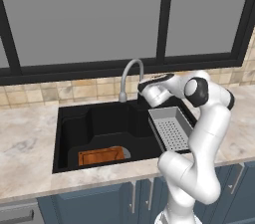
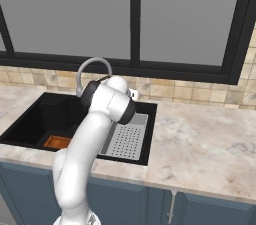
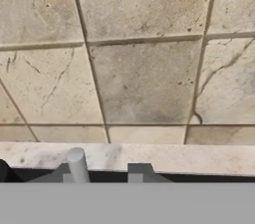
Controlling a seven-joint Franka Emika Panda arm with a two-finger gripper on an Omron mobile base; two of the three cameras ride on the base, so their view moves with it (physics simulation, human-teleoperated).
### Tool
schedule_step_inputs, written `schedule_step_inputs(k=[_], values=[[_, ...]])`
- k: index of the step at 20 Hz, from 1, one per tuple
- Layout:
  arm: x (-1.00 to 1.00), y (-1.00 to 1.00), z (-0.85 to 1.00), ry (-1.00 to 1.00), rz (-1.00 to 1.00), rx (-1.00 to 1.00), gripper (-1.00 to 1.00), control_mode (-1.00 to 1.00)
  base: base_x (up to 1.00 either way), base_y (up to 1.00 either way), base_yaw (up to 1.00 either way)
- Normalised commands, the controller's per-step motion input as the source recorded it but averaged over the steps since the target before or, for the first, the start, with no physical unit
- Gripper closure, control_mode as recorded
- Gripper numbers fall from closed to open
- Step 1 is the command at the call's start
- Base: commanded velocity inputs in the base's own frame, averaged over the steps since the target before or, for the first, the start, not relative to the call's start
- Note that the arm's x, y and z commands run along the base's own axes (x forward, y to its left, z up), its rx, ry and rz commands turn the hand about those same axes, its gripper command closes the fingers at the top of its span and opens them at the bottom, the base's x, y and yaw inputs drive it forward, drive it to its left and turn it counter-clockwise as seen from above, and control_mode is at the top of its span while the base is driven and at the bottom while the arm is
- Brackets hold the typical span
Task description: Turn on the sink faucet with hot water and rinse the cutting board for ten seconds, then turn off the faucet. Push the cutting board to reach the water if necessary.
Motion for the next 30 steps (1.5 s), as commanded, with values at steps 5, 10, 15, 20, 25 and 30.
schedule_step_inputs(k=[5,10,15,20,25,30], values=[[-0.16,-0.54,0.00,0.00,0.00,0.00,1.00,-1.00,0.00,0.00,0.00],[-0.20,-0.56,-0.01,0.00,0.00,0.00,1.00,-1.00,0.00,0.00,0.00],[-0.24,-0.59,-0.07,0.00,0.00,0.00,1.00,-1.00,0.00,0.00,0.00],[-0.27,-0.63,-0.08,0.00,0.00,0.00,1.00,-1.00,0.00,0.00,0.00],[-0.31,-0.63,-0.09,0.00,0.00,0.00,1.00,-1.00,0.00,0.00,0.00],[-0.33,-0.60,-0.04,0.00,0.00,0.00,1.00,-1.00,0.00,0.00,0.00]])
